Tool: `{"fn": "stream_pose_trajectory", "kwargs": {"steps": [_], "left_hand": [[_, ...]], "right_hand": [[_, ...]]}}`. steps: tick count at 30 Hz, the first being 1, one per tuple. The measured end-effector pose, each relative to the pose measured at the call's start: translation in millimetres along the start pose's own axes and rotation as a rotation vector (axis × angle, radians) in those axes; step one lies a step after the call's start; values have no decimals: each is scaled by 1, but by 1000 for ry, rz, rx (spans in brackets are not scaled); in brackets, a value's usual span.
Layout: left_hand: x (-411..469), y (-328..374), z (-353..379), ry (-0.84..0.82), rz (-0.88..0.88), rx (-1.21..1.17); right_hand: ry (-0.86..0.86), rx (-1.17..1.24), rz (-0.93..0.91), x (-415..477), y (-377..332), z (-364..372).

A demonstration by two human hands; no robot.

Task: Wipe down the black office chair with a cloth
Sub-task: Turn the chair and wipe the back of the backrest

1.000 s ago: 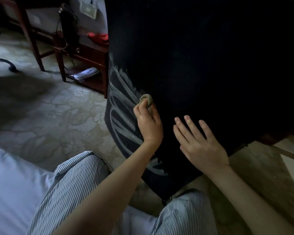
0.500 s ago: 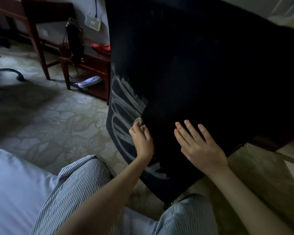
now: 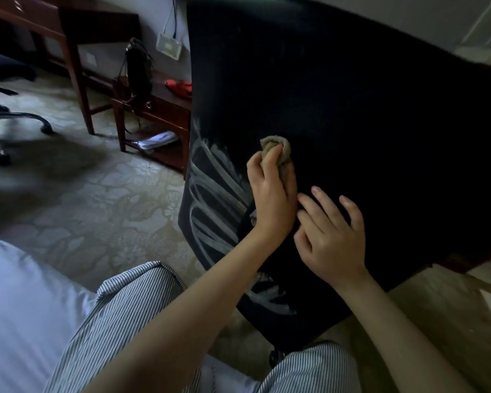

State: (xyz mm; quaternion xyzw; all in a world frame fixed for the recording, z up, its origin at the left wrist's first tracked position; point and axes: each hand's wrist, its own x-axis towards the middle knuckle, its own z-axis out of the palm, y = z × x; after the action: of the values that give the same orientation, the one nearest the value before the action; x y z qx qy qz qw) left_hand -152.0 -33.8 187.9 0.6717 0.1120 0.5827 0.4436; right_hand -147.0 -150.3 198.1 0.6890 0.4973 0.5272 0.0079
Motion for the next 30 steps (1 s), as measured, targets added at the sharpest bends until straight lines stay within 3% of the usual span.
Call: {"fn": "stream_pose_trajectory", "kwargs": {"steps": [5, 11, 14, 17, 25, 28, 30], "left_hand": [[-4, -17, 4, 61, -52, -22], [-13, -42, 14, 276, -325, -54], [-24, -57, 9, 222, -263, -7], [-36, -77, 7, 200, -336, 28], [-69, -117, -11, 220, -830, 65], [-55, -105, -8, 252, -848, 34], [-41, -88, -5, 246, -757, -2]], "right_hand": [[64, 55, -46, 32, -6, 18], [-151, -336, -108, 26, -5, 39], [-208, -498, -159, 20, -5, 44], [-225, -563, -173, 18, -4, 44], [-217, -605, -186, 18, -4, 45], [-220, -596, -190, 22, -5, 45], [-223, -602, -196, 24, -6, 46]]}}
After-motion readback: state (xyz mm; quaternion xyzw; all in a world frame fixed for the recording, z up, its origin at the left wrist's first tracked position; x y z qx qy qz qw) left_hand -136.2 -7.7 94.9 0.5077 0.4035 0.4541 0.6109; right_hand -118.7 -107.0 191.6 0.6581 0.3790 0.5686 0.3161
